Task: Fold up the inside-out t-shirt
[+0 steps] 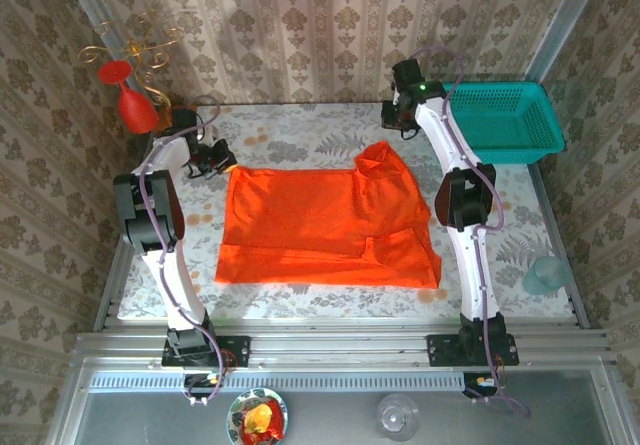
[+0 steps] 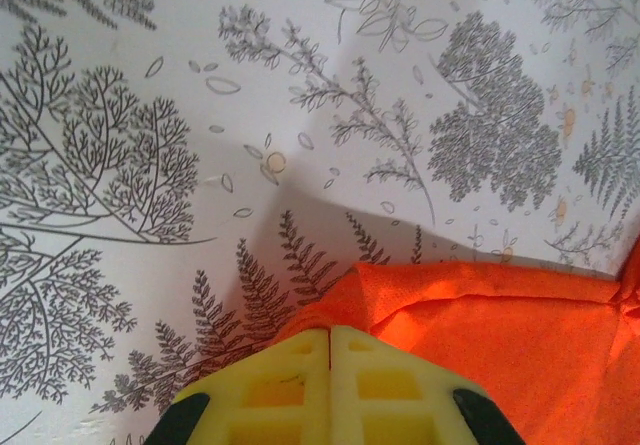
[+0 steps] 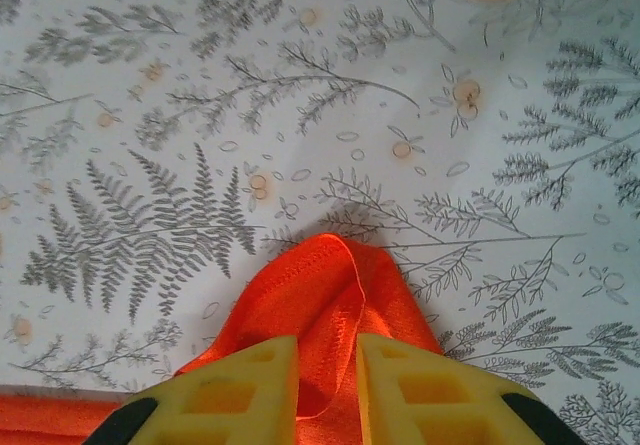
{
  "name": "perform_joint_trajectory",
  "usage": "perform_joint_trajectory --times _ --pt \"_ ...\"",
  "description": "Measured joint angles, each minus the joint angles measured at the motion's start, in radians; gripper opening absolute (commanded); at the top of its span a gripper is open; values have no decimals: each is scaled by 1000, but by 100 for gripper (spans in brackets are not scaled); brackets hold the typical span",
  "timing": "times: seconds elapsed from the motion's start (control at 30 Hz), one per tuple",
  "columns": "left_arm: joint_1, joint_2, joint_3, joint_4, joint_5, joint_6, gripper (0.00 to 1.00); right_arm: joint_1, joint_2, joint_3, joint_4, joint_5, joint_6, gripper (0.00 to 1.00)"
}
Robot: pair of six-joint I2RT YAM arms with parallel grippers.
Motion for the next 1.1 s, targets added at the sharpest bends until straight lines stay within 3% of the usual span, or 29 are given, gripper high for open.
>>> perform_joint_trajectory --times 0.17,0.43,0.6,0.77,0.97,1.1 --pt "-3 0 -7 -4 -1 0 0 0 76 1 2 9 -13 35" --pt "-4 0 -7 -4 -1 0 0 0 166 1 10 35 -17 32" --pt "-10 0 -7 -4 -1 0 0 0 174 2 42 37 -20 24" --pt "-15 0 -7 -4 -1 0 0 0 175 14 70 36 -29 0" --pt "-15 -1 -8 -3 -11 0 0 9 148 6 69 47 -37 0" --pt "-8 -31 -55 26 -12 0 0 23 29 -102 64 64 -34 0"
